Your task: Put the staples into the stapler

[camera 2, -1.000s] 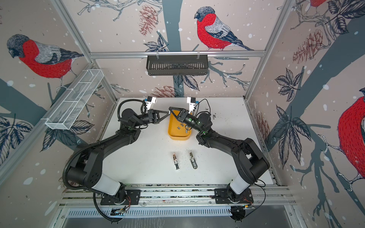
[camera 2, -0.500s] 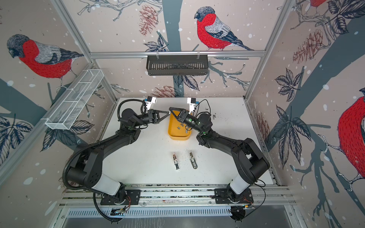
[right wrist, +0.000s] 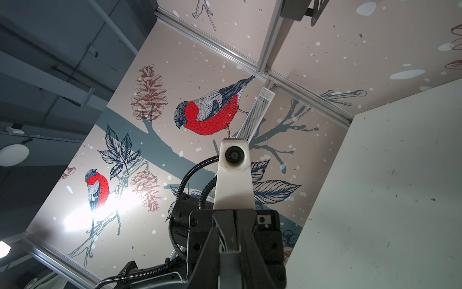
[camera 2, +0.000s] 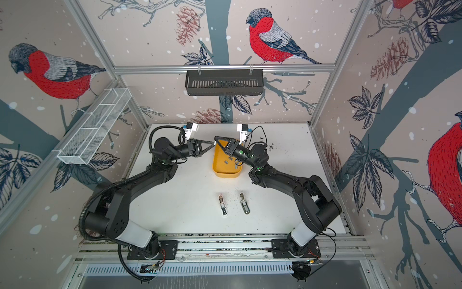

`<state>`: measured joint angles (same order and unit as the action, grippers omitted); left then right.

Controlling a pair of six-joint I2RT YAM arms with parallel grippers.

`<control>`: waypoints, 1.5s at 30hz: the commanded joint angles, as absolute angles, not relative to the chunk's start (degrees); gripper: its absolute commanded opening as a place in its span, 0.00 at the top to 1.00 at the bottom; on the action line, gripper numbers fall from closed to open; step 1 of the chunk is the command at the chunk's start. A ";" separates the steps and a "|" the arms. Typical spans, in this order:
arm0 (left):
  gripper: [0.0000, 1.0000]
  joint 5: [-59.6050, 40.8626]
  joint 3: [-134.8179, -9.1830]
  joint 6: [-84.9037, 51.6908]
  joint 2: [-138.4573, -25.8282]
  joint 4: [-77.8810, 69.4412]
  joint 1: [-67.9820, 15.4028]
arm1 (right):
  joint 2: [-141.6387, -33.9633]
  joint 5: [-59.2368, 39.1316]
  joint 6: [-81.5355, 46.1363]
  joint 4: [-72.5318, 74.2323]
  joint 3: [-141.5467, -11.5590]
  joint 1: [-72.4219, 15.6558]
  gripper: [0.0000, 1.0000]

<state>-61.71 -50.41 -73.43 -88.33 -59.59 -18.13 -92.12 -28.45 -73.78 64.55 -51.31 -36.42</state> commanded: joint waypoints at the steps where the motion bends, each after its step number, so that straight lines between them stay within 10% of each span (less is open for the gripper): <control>1: 1.00 -62.88 -51.07 -73.30 -88.07 -62.31 -18.11 | -91.67 -28.54 -74.18 66.24 -51.37 -36.47 0.85; 8: 0.97 -62.93 -51.33 -72.12 -87.57 -60.68 -18.07 | -91.67 -28.56 -74.27 66.31 -51.24 -36.34 0.85; 17: 0.68 -62.85 -51.77 -70.22 -86.75 -58.18 -17.69 | -91.25 -28.65 -74.25 66.24 -50.76 -36.21 0.86; 26: 0.68 -62.93 -52.09 -69.10 -85.98 -57.09 -15.63 | -89.36 -28.61 -73.40 65.65 -49.05 -35.62 0.86; 34: 0.60 -62.09 -59.44 -46.57 -80.40 -28.40 -13.34 | -80.88 -24.21 -59.60 46.99 -46.37 -37.41 0.86; 45: 0.09 -54.96 -62.41 -15.32 -67.74 7.68 -16.31 | -67.46 4.52 -36.42 13.77 -46.33 -52.24 0.86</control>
